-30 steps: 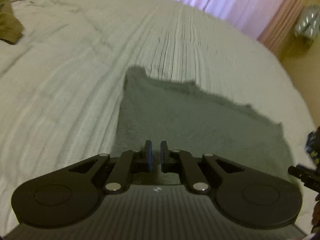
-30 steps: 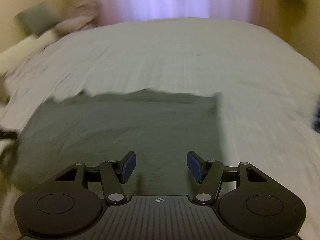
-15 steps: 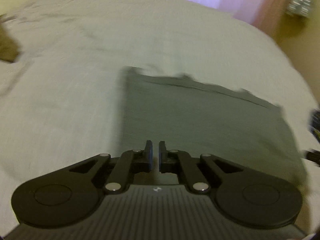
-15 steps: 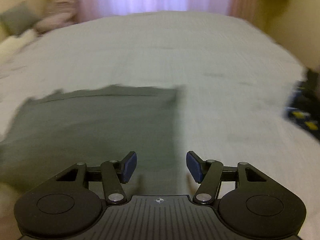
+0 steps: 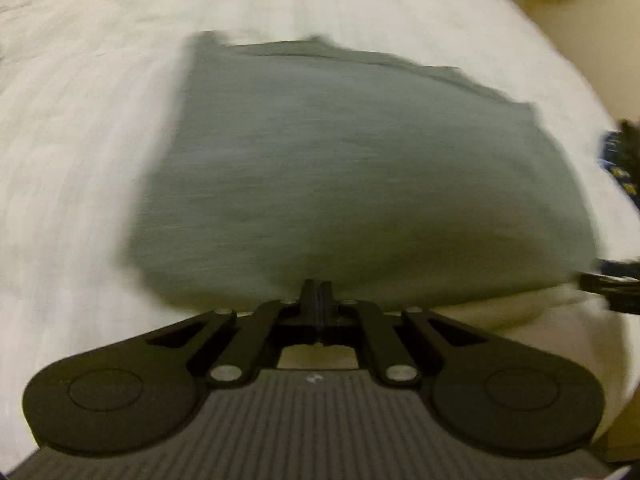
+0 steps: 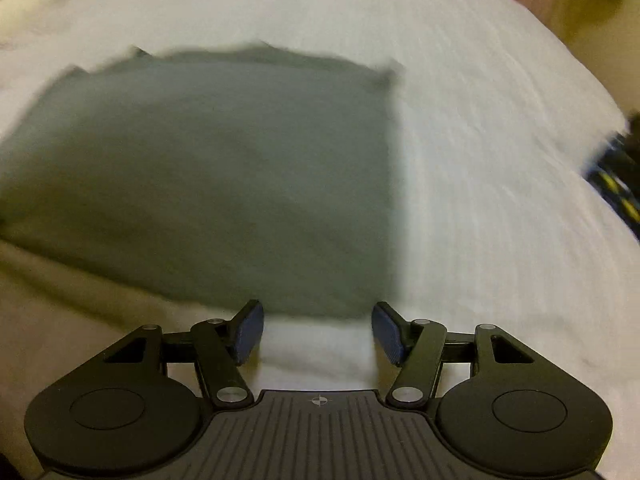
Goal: Fold clothes
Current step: 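Release the shirt and pull both grippers back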
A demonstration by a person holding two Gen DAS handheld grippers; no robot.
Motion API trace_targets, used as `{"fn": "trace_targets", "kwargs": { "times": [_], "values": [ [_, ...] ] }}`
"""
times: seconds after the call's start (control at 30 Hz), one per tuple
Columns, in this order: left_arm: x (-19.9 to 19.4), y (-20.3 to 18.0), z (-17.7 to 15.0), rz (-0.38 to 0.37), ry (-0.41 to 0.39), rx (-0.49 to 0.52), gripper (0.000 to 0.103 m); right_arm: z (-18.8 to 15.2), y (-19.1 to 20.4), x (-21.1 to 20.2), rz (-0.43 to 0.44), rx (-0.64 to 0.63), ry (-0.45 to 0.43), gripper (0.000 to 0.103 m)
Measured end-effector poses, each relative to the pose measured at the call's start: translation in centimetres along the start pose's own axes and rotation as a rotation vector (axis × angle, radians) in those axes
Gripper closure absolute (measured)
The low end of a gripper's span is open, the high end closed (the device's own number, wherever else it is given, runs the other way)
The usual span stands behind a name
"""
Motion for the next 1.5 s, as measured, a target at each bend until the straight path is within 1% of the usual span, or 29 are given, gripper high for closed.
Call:
{"fn": "trace_targets", "kwargs": {
  "times": [0.07,0.13,0.17,0.2,0.27,0.33,0.4,0.47,0.5,0.57,0.6,0.67,0.73,0.77,0.8,0.9,0.97,1.0,1.03,1.07,1.1,1.13,1.23,1.27,1.3,1.37,1.4,1.43,1.5],
  "values": [
    [-1.2,3.1,1.0,0.066,0.005,-0.023,0.101,0.3,-2.1,-1.1,-0.042,0.061,0.01,0.043],
    [-2.8,4.9,2.6,0.12,-0.024,-0.019,0.101,2.2,-2.8,-2.2,-0.062,0.112,-0.038,0.043],
    [-3.5,5.5,3.7,0.141,-0.049,-0.015,0.101,3.8,-2.5,-2.6,-0.057,0.134,-0.075,0.043],
    [-4.0,5.6,4.9,0.145,-0.08,-0.018,0.101,5.2,-1.8,-2.7,-0.042,0.147,-0.11,0.043],
    [-4.1,5.2,7.4,0.123,-0.141,-0.032,0.101,8.2,0.4,-2.0,0.013,0.146,-0.172,0.043],
    [-2.7,3.9,9.5,0.069,-0.179,-0.039,0.1,10.3,3.1,-0.5,0.063,0.107,-0.205,0.043],
    [-0.1,2.2,10.6,0.018,-0.182,-0.022,0.1,12.0,6.1,1.5,0.119,0.052,-0.234,0.043],
    [2.4,0.9,10.2,-0.004,-0.166,0.014,0.098,12.2,8.4,3.4,0.155,-0.012,-0.232,0.043],
    [3.6,0.5,10.0,-0.008,-0.157,0.035,0.097,12.2,8.8,4.5,0.148,-0.051,-0.217,0.043],
    [5.2,0.8,9.4,0.02,-0.14,0.09,0.095,11.6,7.5,5.8,0.082,-0.091,-0.183,0.043],
    [5.2,1.6,9.5,0.032,-0.148,0.094,0.095,11.2,6.3,6.0,0.057,-0.079,-0.171,0.043],
    [4.9,4.2,10.6,0.074,-0.166,0.071,0.095,11.0,3.6,5.4,0.026,0.01,-0.144,0.043],
    [4.7,6.6,12.0,0.116,-0.182,0.045,0.096,12.1,2.2,4.6,-0.015,0.056,-0.143,0.044],
    [4.7,7.2,12.9,0.124,-0.189,0.035,0.097,12.8,1.7,4.1,-0.03,0.074,-0.148,0.044],
    [4.7,7.6,13.8,0.113,-0.202,0.023,0.097,13.7,1.6,3.8,-0.03,0.09,-0.165,0.044],
    [5.3,5.9,16.1,0.011,-0.235,0.034,0.097,16.6,3.4,4.1,0.016,0.066,-0.223,0.044],
    [6.5,4.6,17.2,-0.045,-0.237,0.059,0.095,18.6,5.2,5.6,0.06,0.025,-0.248,0.044],
    [7.5,4.4,17.4,-0.051,-0.23,0.063,0.095,19.2,5.5,6.7,0.074,0.007,-0.246,0.044],
    [8.6,4.3,17.7,-0.052,-0.223,0.067,0.094,19.5,5.3,7.8,0.074,-0.005,-0.235,0.044],
    [9.8,4.8,18.1,-0.034,-0.216,0.065,0.094,19.7,4.7,9.1,0.061,-0.004,-0.215,0.044],
    [11.0,5.6,18.4,-0.018,-0.204,0.062,0.095,19.8,3.6,10.3,0.035,0.016,-0.194,0.044],
    [11.9,6.3,18.7,-0.004,-0.198,0.062,0.099,19.9,2.0,11.0,0.015,0.057,-0.189,0.044],
    [11.1,7.3,20.5,0.026,-0.255,0.086,0.098,19.9,-2.9,10.2,-0.083,0.213,-0.202,0.044],
    [10.5,7.5,21.1,0.043,-0.278,0.095,0.098,19.7,-3.9,9.3,-0.098,0.253,-0.215,0.044],
    [9.8,7.7,21.5,0.053,-0.297,0.096,0.098,19.3,-4.5,8.0,-0.091,0.279,-0.235,0.044],
    [7.8,7.4,21.3,0.031,-0.307,0.052,0.097,18.7,-4.1,5.6,-0.055,0.291,-0.265,0.044],
    [6.8,6.6,20.6,0.006,-0.302,0.045,0.097,18.3,-3.3,4.5,-0.032,0.284,-0.274,0.044],
    [5.9,5.8,19.9,-0.018,-0.296,0.042,0.098,17.7,-2.1,3.4,-0.007,0.269,-0.278,0.044],
    [4.3,3.5,17.0,-0.075,-0.266,0.051,0.097,16.0,1.2,1.5,0.045,0.218,-0.272,0.044]
  ]
}}
Point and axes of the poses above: each gripper's, at about its wrist camera, not at the fingertips, and x roughly the way its jaws point, y to its left, z to its top, the point moved 10 cm from there along x, roughly the way its jaws point, and after that the axes turned 5 degrees about -y, right-handed, at the moved point
